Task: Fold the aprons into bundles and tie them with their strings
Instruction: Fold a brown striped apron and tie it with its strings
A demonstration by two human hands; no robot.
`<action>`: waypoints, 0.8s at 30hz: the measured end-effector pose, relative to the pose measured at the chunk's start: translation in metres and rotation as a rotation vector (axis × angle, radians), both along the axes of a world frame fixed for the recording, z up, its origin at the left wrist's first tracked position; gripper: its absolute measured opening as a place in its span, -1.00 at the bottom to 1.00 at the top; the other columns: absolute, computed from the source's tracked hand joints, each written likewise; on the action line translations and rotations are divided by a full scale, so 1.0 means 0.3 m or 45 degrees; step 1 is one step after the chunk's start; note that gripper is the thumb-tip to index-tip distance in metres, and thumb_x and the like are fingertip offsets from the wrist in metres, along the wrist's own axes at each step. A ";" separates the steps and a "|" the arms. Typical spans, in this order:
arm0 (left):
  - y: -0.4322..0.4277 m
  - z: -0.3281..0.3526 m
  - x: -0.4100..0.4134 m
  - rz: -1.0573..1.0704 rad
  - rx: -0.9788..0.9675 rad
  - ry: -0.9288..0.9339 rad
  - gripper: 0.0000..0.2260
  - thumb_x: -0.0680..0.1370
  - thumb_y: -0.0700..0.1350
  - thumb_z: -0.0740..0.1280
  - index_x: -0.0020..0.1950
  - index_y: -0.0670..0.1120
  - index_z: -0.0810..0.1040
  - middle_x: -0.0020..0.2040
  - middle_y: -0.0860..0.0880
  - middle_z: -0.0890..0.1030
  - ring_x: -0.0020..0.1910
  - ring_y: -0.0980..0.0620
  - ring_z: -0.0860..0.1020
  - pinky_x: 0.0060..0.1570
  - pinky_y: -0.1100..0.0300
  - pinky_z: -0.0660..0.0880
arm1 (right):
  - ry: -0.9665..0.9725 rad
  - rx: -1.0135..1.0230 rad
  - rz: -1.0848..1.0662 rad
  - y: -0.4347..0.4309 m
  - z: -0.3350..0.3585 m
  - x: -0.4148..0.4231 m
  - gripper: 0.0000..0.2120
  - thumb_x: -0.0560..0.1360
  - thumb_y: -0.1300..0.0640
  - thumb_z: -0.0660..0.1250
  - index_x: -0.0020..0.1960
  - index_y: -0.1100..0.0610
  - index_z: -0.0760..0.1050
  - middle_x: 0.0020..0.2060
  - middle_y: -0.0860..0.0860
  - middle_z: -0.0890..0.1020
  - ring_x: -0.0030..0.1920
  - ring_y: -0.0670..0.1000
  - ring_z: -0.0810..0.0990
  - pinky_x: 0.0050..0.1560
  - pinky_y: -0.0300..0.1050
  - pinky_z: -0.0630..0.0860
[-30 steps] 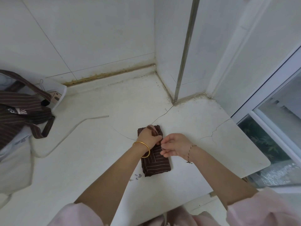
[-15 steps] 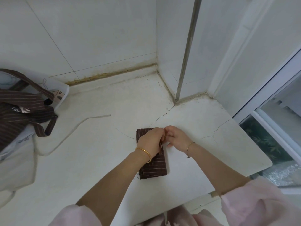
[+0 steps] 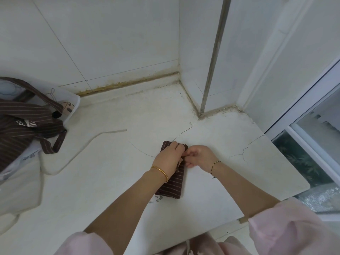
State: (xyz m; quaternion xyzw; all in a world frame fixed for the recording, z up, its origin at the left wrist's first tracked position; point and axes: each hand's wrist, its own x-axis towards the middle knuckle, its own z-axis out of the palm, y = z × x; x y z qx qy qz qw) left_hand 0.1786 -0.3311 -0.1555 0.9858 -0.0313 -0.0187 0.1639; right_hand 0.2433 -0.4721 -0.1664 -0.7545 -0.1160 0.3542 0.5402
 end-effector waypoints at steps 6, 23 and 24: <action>0.017 -0.026 0.001 0.022 -0.022 -0.039 -0.90 0.55 -0.18 0.22 0.02 -0.18 0.44 -0.02 -0.12 0.47 -0.05 -0.12 0.42 -0.13 0.09 0.36 | -0.632 -0.488 0.481 0.032 0.054 0.005 -0.79 0.51 0.25 0.17 -0.29 0.09 0.30 -0.28 0.01 0.40 -0.22 0.06 0.41 -0.17 0.01 0.44; 0.028 -0.034 -0.004 0.035 -0.051 -0.029 -0.89 0.56 -0.14 0.27 0.02 -0.17 0.47 -0.05 -0.10 0.48 -0.05 -0.09 0.42 -0.07 0.09 0.39 | -0.231 -0.534 0.244 -0.018 0.067 0.025 -0.91 0.51 0.12 0.24 -0.10 0.14 0.43 -0.21 0.02 0.53 -0.19 0.00 0.48 -0.13 -0.11 0.42; 0.032 -0.034 -0.004 0.028 -0.044 -0.028 -0.89 0.55 -0.14 0.29 0.00 -0.17 0.48 -0.06 -0.10 0.48 -0.06 -0.10 0.43 -0.07 0.07 0.40 | -0.204 -0.487 0.231 -0.016 0.064 0.019 -0.86 0.54 0.09 0.23 -0.15 0.14 0.43 -0.28 0.00 0.52 -0.25 -0.02 0.46 -0.17 -0.14 0.41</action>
